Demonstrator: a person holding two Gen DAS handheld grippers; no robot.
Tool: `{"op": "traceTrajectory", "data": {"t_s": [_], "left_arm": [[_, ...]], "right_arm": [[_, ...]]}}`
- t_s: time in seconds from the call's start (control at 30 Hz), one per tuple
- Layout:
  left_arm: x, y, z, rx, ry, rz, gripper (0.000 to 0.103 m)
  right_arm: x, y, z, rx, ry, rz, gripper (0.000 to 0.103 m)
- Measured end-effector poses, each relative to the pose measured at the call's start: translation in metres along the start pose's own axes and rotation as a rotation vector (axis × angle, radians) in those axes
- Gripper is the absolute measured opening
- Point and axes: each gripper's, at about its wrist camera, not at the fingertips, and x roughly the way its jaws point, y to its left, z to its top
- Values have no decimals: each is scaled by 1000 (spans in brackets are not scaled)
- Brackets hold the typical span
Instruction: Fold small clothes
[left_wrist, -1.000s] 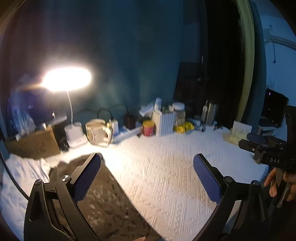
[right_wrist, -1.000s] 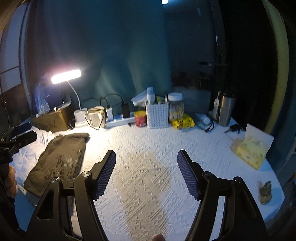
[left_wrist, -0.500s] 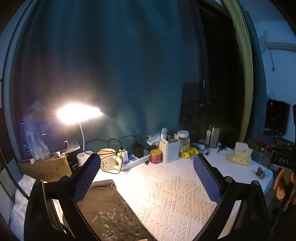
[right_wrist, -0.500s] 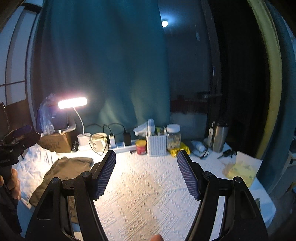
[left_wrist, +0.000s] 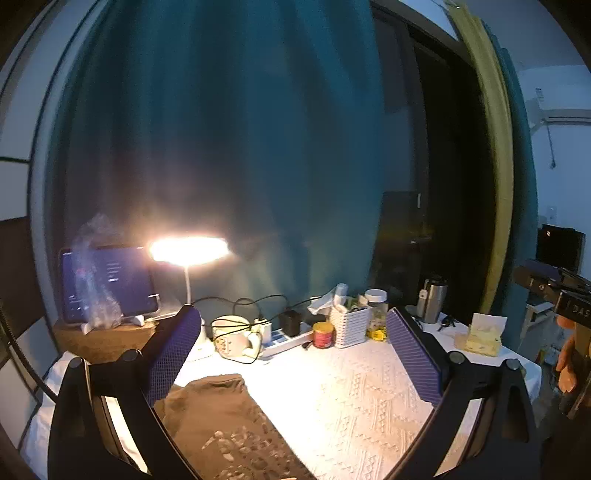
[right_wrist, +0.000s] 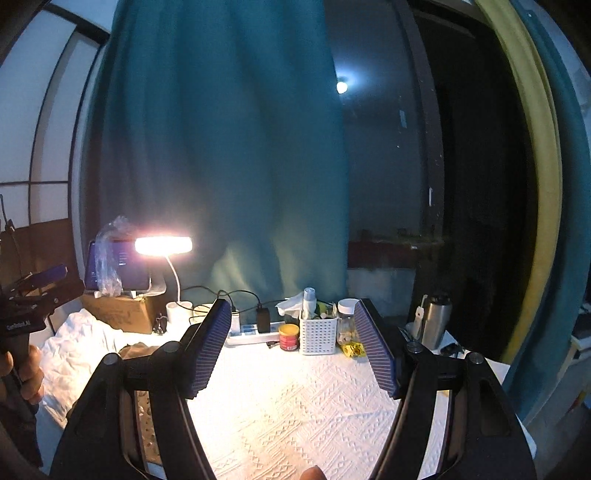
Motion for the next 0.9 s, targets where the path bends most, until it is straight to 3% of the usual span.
{"op": "traceTrajectory", "data": {"t_s": [0.27,0.9], "left_arm": [[2,23,-12,-53,28,62,100],[12,21,-18,-48,55,60,100]], "right_arm": [[12,15,-5,-16,30,27,72],[26,19,-19,-9,95,45,72]]}}
